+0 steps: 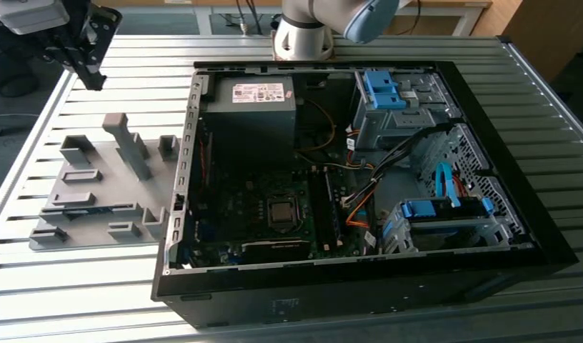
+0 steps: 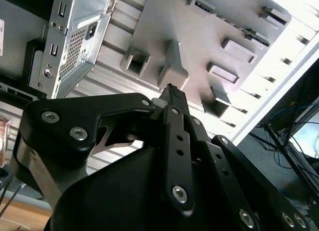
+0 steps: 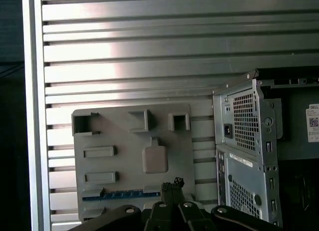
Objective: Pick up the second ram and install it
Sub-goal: 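Reach for the second ram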
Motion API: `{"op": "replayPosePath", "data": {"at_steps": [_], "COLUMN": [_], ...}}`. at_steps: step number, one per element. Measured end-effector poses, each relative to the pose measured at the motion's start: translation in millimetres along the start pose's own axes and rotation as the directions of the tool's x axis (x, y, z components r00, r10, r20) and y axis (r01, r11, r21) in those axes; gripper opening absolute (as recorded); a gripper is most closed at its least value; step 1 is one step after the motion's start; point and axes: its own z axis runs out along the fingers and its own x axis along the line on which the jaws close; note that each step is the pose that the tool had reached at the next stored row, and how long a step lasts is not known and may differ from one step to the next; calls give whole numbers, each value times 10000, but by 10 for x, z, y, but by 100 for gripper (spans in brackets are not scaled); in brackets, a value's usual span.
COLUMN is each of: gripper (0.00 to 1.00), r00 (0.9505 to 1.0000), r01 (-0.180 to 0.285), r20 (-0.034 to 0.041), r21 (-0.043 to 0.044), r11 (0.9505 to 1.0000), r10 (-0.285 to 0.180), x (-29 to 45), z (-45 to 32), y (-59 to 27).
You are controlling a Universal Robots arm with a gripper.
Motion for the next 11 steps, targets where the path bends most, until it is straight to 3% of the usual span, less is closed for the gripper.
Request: {"op": "replayPosePath", "data": {"at_steps": [6,11], "gripper": [10,10], "r00": [10000,10000], "r01": [1,5], "r20": [-40,-42], "r21": [48,47], "r11": [10000,10000], "r10": [0,-5], "x": [49,222], "z": [7,29], "y": [-104,-163]}}
